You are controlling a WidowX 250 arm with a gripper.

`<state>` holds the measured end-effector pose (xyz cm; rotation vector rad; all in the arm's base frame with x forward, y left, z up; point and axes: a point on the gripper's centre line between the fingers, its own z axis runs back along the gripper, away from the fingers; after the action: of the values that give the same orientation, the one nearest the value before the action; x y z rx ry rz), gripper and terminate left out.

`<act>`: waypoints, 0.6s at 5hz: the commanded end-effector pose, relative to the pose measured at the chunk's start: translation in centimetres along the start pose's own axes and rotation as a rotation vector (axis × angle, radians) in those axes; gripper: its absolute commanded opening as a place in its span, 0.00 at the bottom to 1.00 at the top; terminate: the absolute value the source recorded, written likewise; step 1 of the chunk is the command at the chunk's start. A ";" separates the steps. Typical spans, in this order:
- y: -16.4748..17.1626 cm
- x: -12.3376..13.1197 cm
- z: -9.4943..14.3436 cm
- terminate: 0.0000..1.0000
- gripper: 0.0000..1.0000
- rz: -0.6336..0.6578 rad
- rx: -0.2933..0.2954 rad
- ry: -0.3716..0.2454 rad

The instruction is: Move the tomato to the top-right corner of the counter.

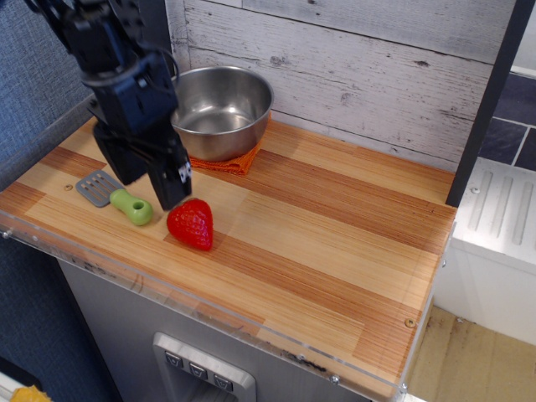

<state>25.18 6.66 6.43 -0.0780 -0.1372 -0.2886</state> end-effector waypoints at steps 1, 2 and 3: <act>0.8 0.9 -2.2 0.00 1.00 -0.135 -0.007 -0.050; 0.0 1.6 -2.9 0.00 1.00 -0.170 -0.013 -0.066; -0.8 1.7 -3.7 0.00 1.00 -0.196 -0.023 -0.057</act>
<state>26.70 4.31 2.47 -0.1109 -0.1715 -0.4789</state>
